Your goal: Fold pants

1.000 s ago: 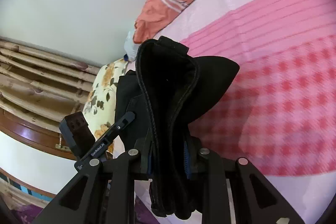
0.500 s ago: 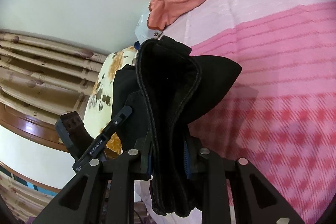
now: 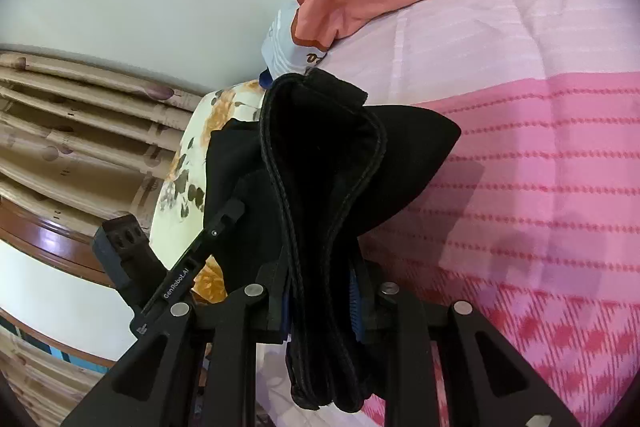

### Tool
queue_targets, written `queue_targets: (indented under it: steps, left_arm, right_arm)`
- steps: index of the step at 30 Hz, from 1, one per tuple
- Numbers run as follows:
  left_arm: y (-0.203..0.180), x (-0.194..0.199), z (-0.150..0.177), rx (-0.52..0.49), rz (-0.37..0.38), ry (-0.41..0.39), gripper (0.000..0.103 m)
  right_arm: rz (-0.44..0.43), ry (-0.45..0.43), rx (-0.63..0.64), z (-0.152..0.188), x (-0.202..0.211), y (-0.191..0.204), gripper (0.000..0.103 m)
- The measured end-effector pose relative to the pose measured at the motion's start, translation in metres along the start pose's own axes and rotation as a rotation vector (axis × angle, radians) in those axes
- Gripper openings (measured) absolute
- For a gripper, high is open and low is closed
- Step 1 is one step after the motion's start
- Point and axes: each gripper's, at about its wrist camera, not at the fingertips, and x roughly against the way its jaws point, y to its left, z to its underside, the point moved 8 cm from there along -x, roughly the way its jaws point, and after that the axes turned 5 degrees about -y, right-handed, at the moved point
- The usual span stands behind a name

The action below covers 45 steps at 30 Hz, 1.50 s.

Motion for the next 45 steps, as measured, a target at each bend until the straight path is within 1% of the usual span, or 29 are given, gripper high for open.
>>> queue_targets:
  steps: [5, 19, 30, 40, 45]
  left_arm:
    - [0.012, -0.007, -0.006, 0.003, -0.013, -0.004, 0.022]
    - [0.027, -0.015, -0.016, -0.001, -0.035, -0.019, 0.022]
    - [0.048, -0.033, -0.009, 0.024, -0.059, -0.002, 0.022]
    - [0.055, -0.042, -0.003, 0.018, -0.07, 0.007, 0.022]
    - [0.06, -0.045, 0.0, 0.032, -0.075, 0.012, 0.023]
  right_arm:
    - [-0.004, 0.01, -0.004, -0.003, -0.013, 0.002, 0.022]
    - [0.0, 0.017, 0.001, -0.006, -0.022, 0.006, 0.022]
    - [0.022, 0.016, 0.003, -0.009, -0.031, 0.002, 0.022]
    - [0.036, 0.007, -0.03, -0.009, -0.03, -0.011, 0.022]
    - [0.053, 0.006, -0.03, -0.009, -0.029, -0.017, 0.022]
